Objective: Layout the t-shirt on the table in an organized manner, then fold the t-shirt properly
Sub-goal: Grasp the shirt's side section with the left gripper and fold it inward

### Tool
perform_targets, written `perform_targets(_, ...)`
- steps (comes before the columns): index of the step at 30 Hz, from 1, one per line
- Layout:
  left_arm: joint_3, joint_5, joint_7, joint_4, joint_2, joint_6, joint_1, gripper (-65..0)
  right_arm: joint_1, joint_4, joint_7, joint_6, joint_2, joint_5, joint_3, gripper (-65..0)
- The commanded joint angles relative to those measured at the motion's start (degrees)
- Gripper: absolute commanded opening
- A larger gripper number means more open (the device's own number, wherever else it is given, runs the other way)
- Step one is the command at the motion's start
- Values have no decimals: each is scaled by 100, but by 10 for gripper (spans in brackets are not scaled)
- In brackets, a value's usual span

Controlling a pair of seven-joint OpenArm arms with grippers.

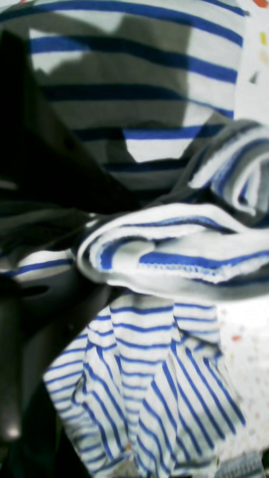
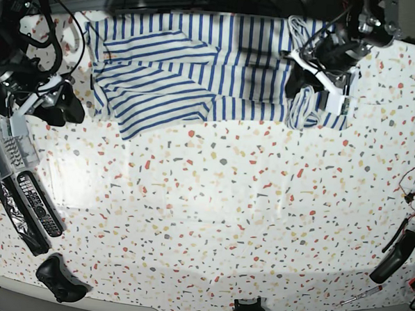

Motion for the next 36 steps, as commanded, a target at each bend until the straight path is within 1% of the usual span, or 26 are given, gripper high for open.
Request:
perform_targets(1, 59, -83, -192, 101, -13, 31, -20, -650, 44, 96, 131, 55, 98, 125, 42, -355)
perform_targets(3, 155, -85, -186, 101, -13, 122, -61, -650, 44, 96, 131, 55, 98, 125, 42, -355)
perform_targets(11, 466, -105, -153, 101, -11, 122, -127, -650, 44, 96, 131, 55, 98, 125, 42, -355)
perform_targets(15, 492, -107, -153, 101, -11, 118, -162, -650, 44, 96, 129, 55, 98, 125, 42, -355)
perform_targets(16, 492, -107, -153, 101, -11, 118, -175, -638, 44, 96, 129, 55, 98, 127, 42, -355)
perform_targets(18, 492, -109, -155, 101, -11, 118, -208, -486, 44, 96, 129, 55, 98, 125, 42, -355)
perform_targets(19, 492, -114, -151, 101, -11, 118, -223, -429, 44, 96, 129, 55, 98, 125, 42, -355)
perform_targets(20, 492, -129, -142, 101, -11, 118, -238, -401, 44, 96, 129, 55, 98, 125, 42, -355)
perform_targets(22, 492, -271, -103, 101, -11, 63, -254, -398, 44, 96, 129, 55, 98, 125, 42, -355)
perform_targets(25, 492, -546, -81, 101, -11, -186, -264, -398, 44, 96, 129, 55, 98, 127, 42, -355)
perform_targets(27, 492, -605, -13, 101, -11, -227, -286, -398, 44, 96, 129, 55, 98, 125, 42, -355)
perform_targets(32, 490, -553, -2, 101, -22, -229, -382, -398, 44, 96, 48, 48, 98, 133, 42, -355)
perform_targets(34, 485, -422, -20, 101, -76, -247, -479, -398, 44, 96, -142, 48, 98, 166, 42, -355)
perform_targets(36, 485, -129, -20, 101, -175, -278, -586, -398, 42, 96, -485, 57, 101, 352, 55, -355)
